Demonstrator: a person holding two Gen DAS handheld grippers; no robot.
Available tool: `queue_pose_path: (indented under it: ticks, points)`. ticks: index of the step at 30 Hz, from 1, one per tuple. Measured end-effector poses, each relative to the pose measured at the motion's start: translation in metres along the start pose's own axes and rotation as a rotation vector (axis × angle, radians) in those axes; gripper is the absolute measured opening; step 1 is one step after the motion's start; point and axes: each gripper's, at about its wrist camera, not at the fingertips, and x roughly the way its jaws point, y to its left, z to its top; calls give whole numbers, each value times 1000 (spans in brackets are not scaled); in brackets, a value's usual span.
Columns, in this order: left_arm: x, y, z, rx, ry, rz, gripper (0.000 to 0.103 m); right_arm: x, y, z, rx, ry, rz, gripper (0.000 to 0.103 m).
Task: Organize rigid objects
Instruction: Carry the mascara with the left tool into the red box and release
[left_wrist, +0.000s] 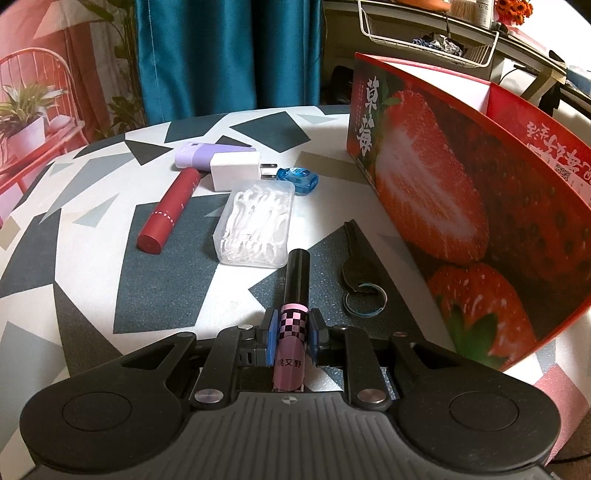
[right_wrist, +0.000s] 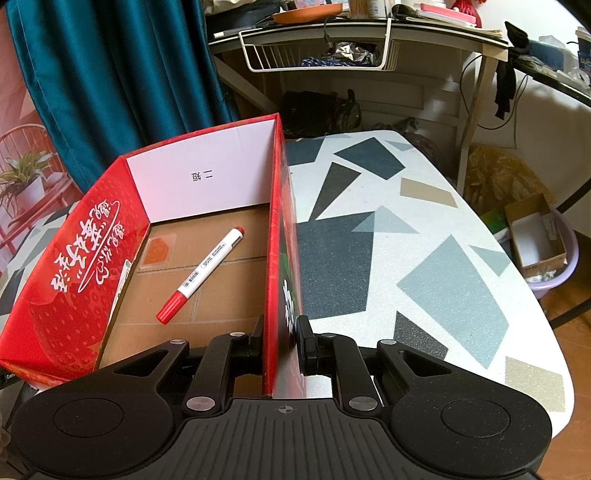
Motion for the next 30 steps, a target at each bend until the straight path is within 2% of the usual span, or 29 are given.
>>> queue_pose_path:
  ticks: [9,11,21,30]
  points:
    - [-1,2,3,-2,5,-7,18,0,0,0,-1,0,1,14]
    - [-5,2,8,17,-20,-7,17,0,0,0,-3,0,0,14]
    - [-36,3,61,53,-159,-55,17,2,2,0,-9,3,-2,15]
    - [-43,-26,110,164,-243,-87,17,3,4,1,-29,10,-10,15]
